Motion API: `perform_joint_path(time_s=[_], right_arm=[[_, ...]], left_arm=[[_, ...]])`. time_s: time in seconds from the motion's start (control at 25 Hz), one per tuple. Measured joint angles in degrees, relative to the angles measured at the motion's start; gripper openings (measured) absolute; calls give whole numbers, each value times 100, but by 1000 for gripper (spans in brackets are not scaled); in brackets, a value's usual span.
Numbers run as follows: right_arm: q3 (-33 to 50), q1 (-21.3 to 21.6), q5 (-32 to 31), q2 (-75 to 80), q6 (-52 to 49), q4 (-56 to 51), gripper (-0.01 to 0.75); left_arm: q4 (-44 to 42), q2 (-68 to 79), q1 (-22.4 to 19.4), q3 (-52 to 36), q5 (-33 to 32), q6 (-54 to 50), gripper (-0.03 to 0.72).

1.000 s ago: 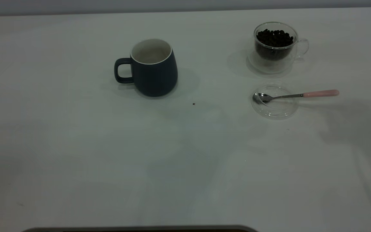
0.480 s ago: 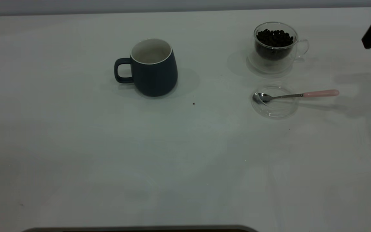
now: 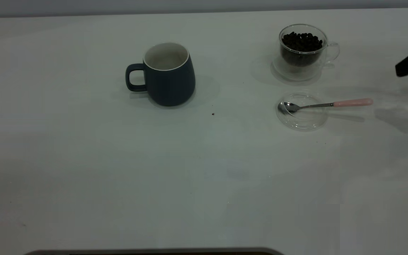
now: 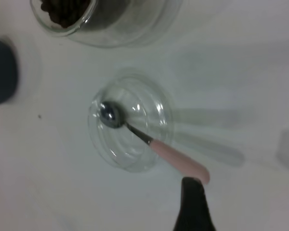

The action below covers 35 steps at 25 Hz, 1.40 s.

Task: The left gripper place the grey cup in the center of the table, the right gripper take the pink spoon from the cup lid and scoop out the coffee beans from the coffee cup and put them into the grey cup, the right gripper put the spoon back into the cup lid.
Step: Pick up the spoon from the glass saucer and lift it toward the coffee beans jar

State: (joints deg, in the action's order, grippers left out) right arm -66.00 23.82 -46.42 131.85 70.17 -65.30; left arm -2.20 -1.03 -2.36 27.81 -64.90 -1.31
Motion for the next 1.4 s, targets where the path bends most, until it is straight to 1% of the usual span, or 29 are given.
perform_joint_path(time_s=[0.12, 0.28, 0.48, 0.72, 0.96, 1.4], right_arm=[[-11, 143, -333, 400, 569, -607, 589], [-41, 157, -683, 917, 1031, -1105, 589], [-75, 157, -905, 1443, 1243, -1438, 589], [-108, 128, -1125, 1618, 1382, -1700, 589], [-212, -165, -1284, 1627, 1449, -1735, 589], [-221, -692, -1279, 1627, 1547, -1762, 589]], left_arm=[[0, 0, 0, 0, 0, 0, 501], [0, 0, 0, 0, 0, 0, 501], [0, 0, 0, 0, 0, 0, 501], [0, 0, 0, 0, 0, 0, 501], [0, 0, 0, 0, 0, 11, 501], [-5, 0, 0, 0, 0, 17, 501]])
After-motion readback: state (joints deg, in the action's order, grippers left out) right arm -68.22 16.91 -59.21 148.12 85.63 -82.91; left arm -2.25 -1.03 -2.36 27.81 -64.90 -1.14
